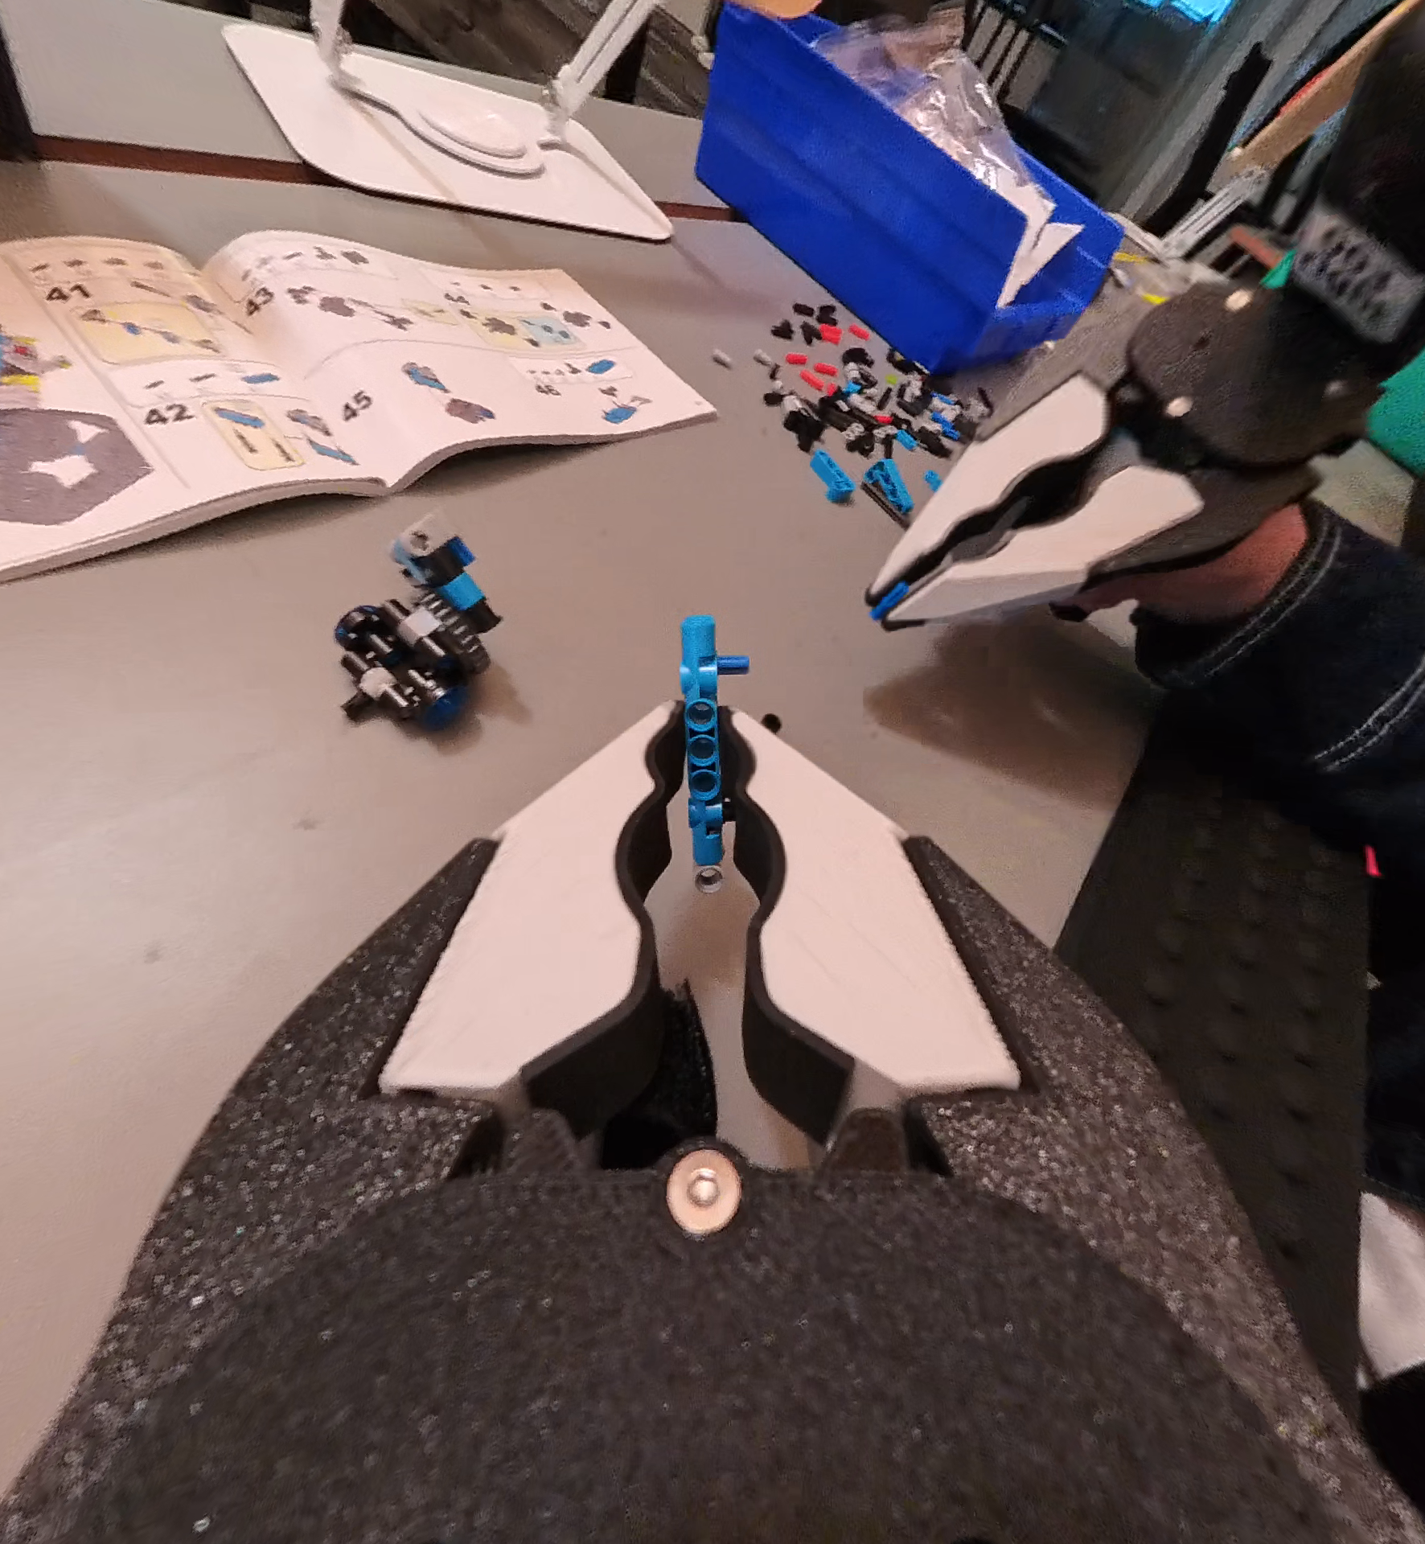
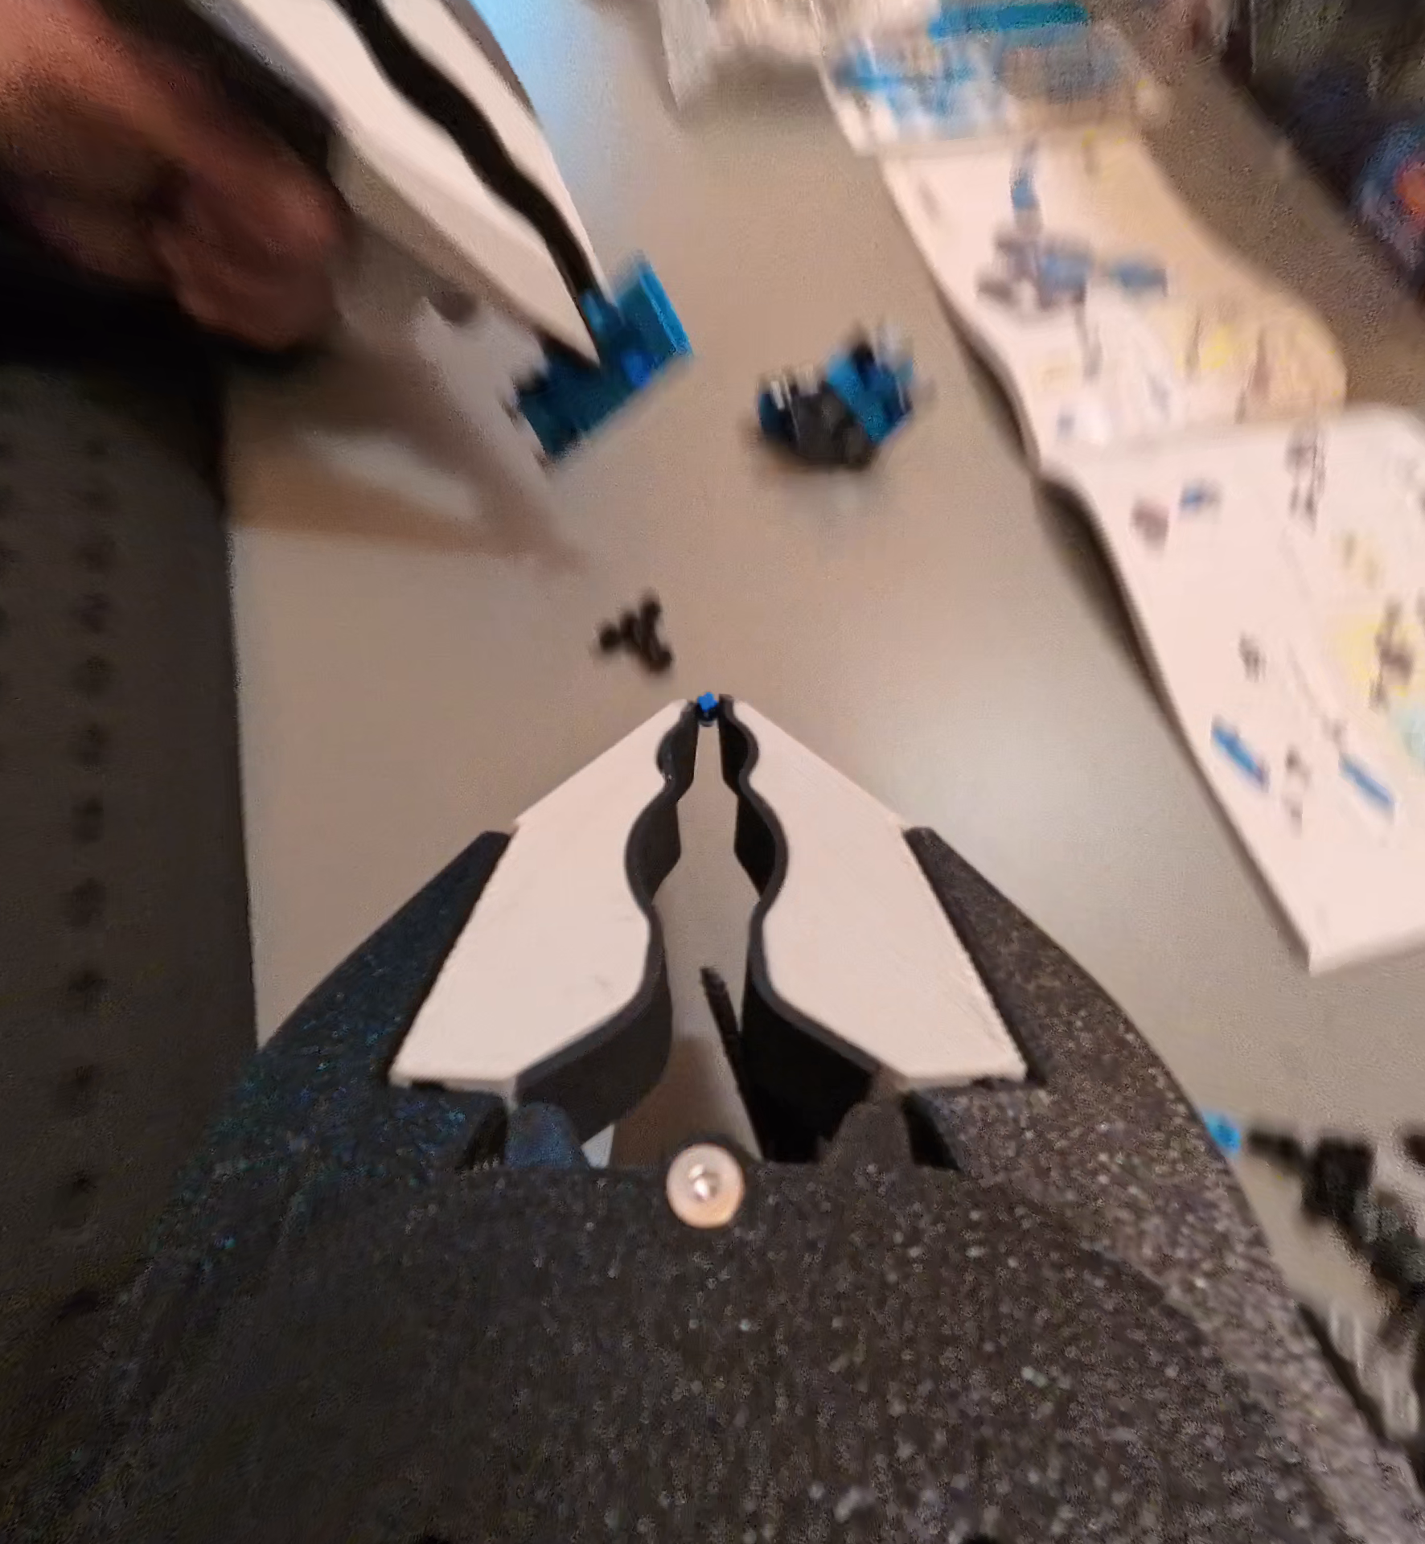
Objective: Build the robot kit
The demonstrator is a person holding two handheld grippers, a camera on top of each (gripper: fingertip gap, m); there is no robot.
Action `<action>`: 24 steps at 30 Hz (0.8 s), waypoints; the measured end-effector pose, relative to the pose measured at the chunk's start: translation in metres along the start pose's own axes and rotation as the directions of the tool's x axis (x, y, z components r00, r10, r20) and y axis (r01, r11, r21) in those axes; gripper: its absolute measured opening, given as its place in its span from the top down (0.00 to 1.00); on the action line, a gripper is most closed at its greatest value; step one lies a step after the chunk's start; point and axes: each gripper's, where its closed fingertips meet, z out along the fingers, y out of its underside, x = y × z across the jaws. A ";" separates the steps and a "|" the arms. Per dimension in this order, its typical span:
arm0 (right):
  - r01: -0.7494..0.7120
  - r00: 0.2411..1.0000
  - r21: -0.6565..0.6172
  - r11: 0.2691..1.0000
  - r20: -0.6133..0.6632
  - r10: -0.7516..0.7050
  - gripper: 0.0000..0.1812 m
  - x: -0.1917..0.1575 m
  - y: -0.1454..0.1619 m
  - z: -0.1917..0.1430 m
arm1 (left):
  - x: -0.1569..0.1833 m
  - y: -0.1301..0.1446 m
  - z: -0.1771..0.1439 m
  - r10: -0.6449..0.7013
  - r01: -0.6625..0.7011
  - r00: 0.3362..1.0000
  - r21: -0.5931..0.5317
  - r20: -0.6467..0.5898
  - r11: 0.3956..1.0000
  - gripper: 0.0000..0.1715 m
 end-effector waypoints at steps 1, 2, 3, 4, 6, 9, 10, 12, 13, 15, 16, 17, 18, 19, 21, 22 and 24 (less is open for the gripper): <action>-0.013 1.000 -0.034 0.999 -0.010 0.012 0.97 0.001 0.015 -0.005 | 0.002 -0.001 0.000 0.012 -0.012 1.000 0.005 -0.007 1.000 0.96; -0.024 1.000 -0.058 0.998 -0.016 0.023 0.97 -0.001 0.022 -0.011 | 0.004 -0.002 0.001 0.023 -0.023 1.000 0.008 -0.006 1.000 0.96; -0.039 0.999 -0.089 0.995 -0.021 0.037 0.97 -0.004 0.028 -0.015 | 0.004 -0.001 0.002 0.026 -0.026 1.000 0.003 -0.006 1.000 0.96; -0.055 0.998 -0.134 0.989 -0.019 0.053 0.97 -0.010 0.037 -0.017 | 0.004 0.000 0.002 0.023 -0.023 1.000 -0.005 -0.009 1.000 0.96; -0.066 0.998 -0.204 0.977 -0.024 0.062 0.97 -0.019 0.055 -0.019 | 0.001 -0.001 0.001 0.011 -0.011 1.000 0.004 0.001 1.000 0.96; -0.077 0.997 -0.205 0.976 -0.030 0.073 0.97 -0.027 0.062 -0.021 | 0.001 -0.003 -0.001 -0.031 0.032 0.999 0.020 -0.022 0.999 0.96; -0.090 0.996 -0.198 0.976 -0.033 0.085 0.97 -0.028 0.063 -0.022 | 0.001 -0.003 0.000 -0.047 0.048 0.998 0.020 -0.031 0.999 0.96; -0.101 0.995 -0.191 0.976 -0.040 0.095 0.97 -0.029 0.067 -0.022 | -0.001 -0.004 -0.001 -0.062 0.063 0.998 0.028 -0.033 0.998 0.96; -0.106 0.994 -0.181 0.978 -0.042 0.100 0.97 -0.030 0.067 -0.023 | -0.001 -0.005 -0.002 -0.065 0.066 0.997 0.033 -0.032 0.997 0.96; -0.124 0.992 -0.177 0.976 -0.039 0.119 0.97 -0.030 0.069 -0.024 | -0.001 -0.006 -0.002 -0.068 0.069 0.997 0.038 -0.031 0.997 0.96; -0.131 0.991 -0.176 0.976 -0.039 0.126 0.96 -0.029 0.069 -0.024 | -0.001 -0.005 -0.002 -0.068 0.069 0.997 0.035 -0.033 0.997 0.96; -0.135 0.991 -0.177 0.975 -0.037 0.130 0.96 -0.029 0.069 -0.024 | -0.001 -0.005 -0.002 -0.066 0.067 0.997 0.033 -0.032 0.997 0.96; -0.138 0.990 -0.177 0.974 -0.036 0.134 0.95 -0.028 0.069 -0.024 | -0.001 -0.006 -0.002 -0.063 0.063 0.998 0.036 -0.028 0.997 0.96; -0.139 0.990 -0.178 0.974 -0.035 0.135 0.95 -0.028 0.069 -0.024 | -0.001 -0.006 -0.002 -0.060 0.061 0.998 0.039 -0.026 0.997 0.96; -0.143 0.990 -0.176 0.974 -0.034 0.139 0.94 -0.028 0.069 -0.024 | 0.000 -0.005 -0.002 -0.064 0.065 0.997 0.035 -0.033 0.997 0.96; -0.143 0.990 -0.176 0.974 -0.032 0.139 0.94 -0.028 0.069 -0.024 | 0.000 -0.005 -0.002 -0.066 0.067 0.997 0.033 -0.035 0.997 0.96; -0.138 0.990 -0.178 0.974 -0.032 0.134 0.94 -0.028 0.068 -0.024 | 0.000 -0.005 -0.001 -0.063 0.064 0.997 0.033 -0.036 0.997 0.96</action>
